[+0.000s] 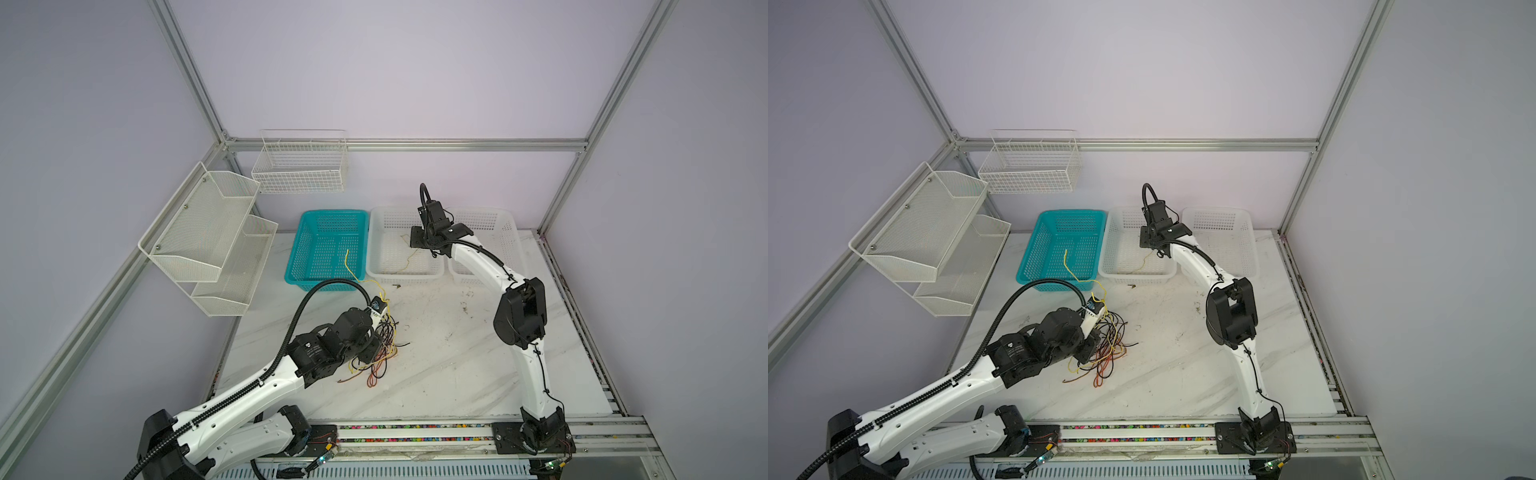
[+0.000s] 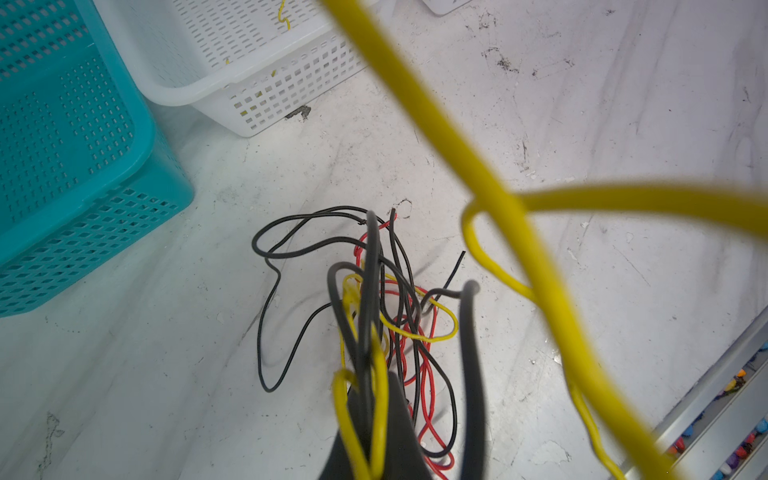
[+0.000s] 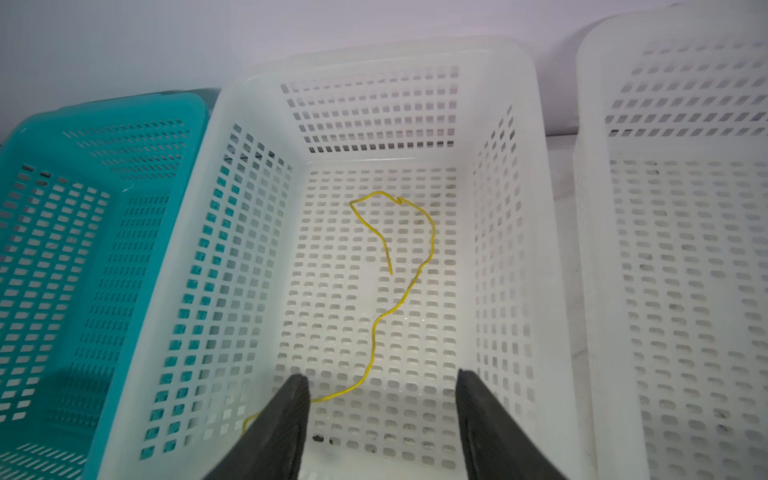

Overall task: Untangle the cables
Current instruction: 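Return the right gripper to the tangle and grasp another yellow wire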

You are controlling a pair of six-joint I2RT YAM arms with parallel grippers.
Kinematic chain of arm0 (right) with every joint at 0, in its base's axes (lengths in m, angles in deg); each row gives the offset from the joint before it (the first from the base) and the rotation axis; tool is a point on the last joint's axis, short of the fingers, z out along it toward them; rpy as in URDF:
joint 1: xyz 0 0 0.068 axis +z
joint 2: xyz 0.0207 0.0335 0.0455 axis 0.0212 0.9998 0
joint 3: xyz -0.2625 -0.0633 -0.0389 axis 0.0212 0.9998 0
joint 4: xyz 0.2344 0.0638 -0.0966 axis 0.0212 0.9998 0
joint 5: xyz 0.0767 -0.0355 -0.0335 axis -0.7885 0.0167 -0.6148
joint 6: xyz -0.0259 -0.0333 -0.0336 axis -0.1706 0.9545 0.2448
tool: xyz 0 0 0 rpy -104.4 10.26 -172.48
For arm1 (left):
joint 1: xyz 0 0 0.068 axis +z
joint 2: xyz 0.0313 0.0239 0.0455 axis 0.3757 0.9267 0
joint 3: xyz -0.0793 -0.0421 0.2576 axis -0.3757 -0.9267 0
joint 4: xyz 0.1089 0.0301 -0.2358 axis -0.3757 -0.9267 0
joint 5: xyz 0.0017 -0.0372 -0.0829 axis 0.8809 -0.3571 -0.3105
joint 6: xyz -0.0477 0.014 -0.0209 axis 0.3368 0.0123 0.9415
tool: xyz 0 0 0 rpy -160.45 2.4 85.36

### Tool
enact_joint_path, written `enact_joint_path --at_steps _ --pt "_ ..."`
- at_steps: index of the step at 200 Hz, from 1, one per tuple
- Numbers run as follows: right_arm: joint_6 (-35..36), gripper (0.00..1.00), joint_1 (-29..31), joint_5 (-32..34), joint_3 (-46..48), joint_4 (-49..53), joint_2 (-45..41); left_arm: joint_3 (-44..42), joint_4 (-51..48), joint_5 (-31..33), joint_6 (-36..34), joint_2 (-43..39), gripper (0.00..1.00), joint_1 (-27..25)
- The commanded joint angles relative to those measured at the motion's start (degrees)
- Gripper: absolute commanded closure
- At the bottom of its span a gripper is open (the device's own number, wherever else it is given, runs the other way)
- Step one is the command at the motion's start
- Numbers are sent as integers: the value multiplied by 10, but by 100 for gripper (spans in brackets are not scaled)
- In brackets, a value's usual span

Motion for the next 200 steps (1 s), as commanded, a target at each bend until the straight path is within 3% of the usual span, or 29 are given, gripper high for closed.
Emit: enact_joint_path --at_steps 1,32,68,104,156,200 --pt "7 39 24 -13 32 -8 -83 -9 20 -9 -11 -8 100 0" --pt "16 40 52 -85 203 -102 -215 -4 17 -28 -9 -6 100 0" --pt "0 40 56 -230 506 -280 -429 5 11 -55 -7 -4 100 1" --pt "-39 42 87 -331 703 -384 -574 19 5 -55 5 9 100 2" --pt "-162 43 163 -358 894 -581 -664 42 11 -77 76 50 100 1" --pt "-161 46 181 -329 915 -568 -645 46 27 -71 119 68 100 2"
